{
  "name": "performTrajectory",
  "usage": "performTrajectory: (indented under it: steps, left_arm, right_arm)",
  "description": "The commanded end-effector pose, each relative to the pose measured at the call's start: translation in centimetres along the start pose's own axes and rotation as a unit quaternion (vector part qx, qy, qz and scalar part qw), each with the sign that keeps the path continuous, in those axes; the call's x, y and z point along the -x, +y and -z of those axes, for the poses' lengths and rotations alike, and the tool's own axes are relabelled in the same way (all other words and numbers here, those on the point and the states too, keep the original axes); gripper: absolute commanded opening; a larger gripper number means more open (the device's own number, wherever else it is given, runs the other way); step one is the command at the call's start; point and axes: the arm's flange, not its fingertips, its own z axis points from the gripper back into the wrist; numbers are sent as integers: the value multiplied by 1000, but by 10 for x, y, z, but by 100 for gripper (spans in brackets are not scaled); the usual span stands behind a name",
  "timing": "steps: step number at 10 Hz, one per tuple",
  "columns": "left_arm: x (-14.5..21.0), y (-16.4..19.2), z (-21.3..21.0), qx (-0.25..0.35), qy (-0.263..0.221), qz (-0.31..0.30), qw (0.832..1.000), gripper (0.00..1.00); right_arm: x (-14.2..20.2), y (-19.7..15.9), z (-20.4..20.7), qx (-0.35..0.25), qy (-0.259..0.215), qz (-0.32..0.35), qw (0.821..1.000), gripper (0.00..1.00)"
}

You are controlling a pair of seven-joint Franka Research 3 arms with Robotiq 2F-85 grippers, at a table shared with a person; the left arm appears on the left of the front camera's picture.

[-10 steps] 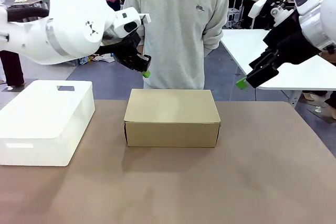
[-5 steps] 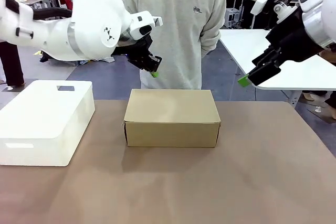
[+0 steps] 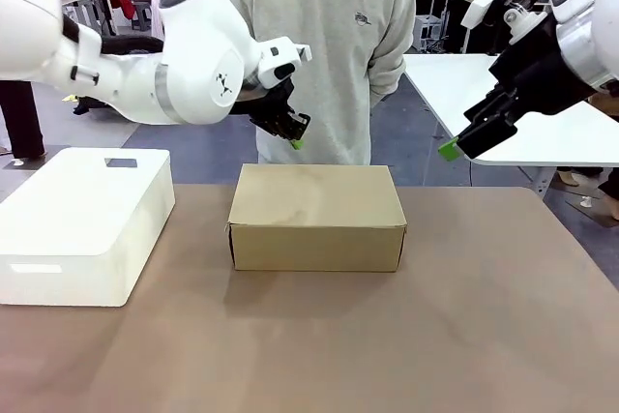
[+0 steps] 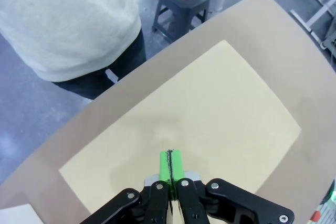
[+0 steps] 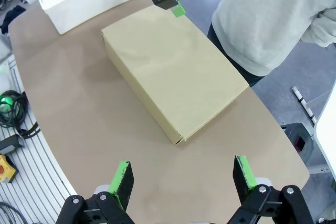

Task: Pack the shoes into the box.
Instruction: Press down on the lid of the Shoes Box.

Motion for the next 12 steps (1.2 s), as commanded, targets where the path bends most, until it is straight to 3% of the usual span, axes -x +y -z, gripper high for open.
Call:
performTrajectory:
  steps: [1, 12]
  left_arm:
    - [-15, -2, 24, -17, 8, 7, 1000, 0]
    - [-5, 8, 102, -1, 54, 34, 998, 0]
  right_arm:
    - [0, 0, 0, -2, 0, -1, 1000, 100]
    - [0, 0, 0, -2, 0, -1, 1000, 100]
